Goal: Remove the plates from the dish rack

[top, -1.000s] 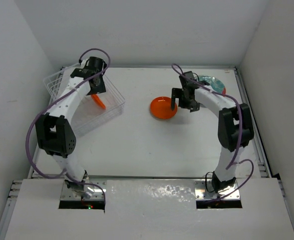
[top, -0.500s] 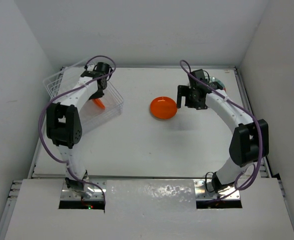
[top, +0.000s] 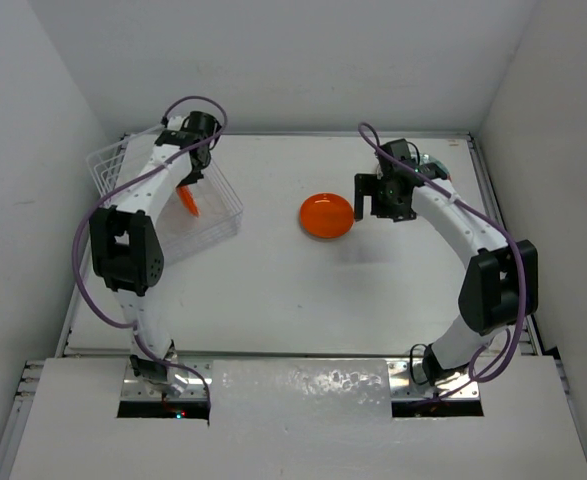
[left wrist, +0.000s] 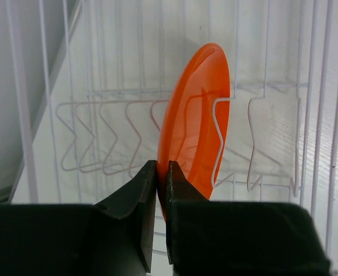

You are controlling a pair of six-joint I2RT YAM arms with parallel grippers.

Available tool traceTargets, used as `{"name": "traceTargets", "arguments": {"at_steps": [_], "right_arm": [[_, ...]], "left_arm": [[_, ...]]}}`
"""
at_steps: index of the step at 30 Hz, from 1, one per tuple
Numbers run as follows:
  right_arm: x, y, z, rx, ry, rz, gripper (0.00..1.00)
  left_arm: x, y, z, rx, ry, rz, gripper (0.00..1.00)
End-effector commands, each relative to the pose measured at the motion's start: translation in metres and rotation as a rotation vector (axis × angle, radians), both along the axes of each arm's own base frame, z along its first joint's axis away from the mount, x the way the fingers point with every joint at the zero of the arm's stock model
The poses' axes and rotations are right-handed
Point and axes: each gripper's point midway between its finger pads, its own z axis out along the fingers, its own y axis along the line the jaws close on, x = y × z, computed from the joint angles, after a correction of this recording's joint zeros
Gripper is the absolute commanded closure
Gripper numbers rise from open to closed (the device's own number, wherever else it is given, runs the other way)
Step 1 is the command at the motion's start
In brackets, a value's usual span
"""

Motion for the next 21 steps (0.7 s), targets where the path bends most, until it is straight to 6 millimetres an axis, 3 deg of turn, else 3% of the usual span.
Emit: {"name": "traceTargets", "arguments": {"at_steps": [1, 3, 6, 9, 10, 11, 13, 14, 15, 16, 19, 21], "right_arm": [[0.011, 0.015, 0.02, 0.062, -0.048, 0.046, 0.01], [0.016, 0.023, 0.024, 0.097, -0.056, 0.076, 0.01], [0.02, 0.055, 0.036, 0.249, -0.069, 0.18, 0.01], [0.023, 0.097, 0.064, 0.484, -0.116, 0.281, 0.01], [0.026, 0.12, 0.085, 0.612, -0.175, 0.362, 0.01], [0.026, 0.13, 0.096, 0.685, -0.19, 0.375, 0.01], [0.039, 0.149, 0.132, 0.862, -0.289, 0.372, 0.01], [0.036, 0.157, 0.146, 0.97, -0.262, 0.34, 0.01], [0.039, 0.161, 0.159, 1.022, -0.294, 0.344, 0.01], [0.047, 0.166, 0.173, 1.065, -0.348, 0.363, 0.01], [0.061, 0.169, 0.184, 1.105, -0.362, 0.321, 0.01], [0.066, 0.167, 0.18, 1.079, -0.362, 0.3, 0.01]], "left_arm": [[0.012, -0.001, 0.044, 0.01, -0.089, -0.013, 1.0], [0.012, -0.002, 0.063, 0.014, -0.117, -0.02, 1.0], [0.014, -0.003, 0.091, 0.014, -0.169, -0.031, 1.0], [0.011, -0.01, 0.119, -0.019, -0.214, -0.057, 1.0], [0.012, -0.019, 0.125, -0.067, -0.228, -0.088, 1.0], [0.008, -0.026, 0.142, -0.111, -0.272, -0.116, 1.0], [0.012, -0.052, 0.159, -0.241, -0.349, -0.221, 1.0], [0.01, -0.085, 0.175, -0.39, -0.422, -0.358, 1.0], [0.009, -0.103, 0.181, -0.474, -0.457, -0.432, 1.0], [-0.009, -0.133, 0.205, -0.611, -0.51, -0.569, 1.0], [-0.019, -0.182, 0.208, -0.869, -0.596, -0.743, 1.0], [-0.027, -0.197, 0.208, -0.967, -0.613, -0.791, 1.0]]}}
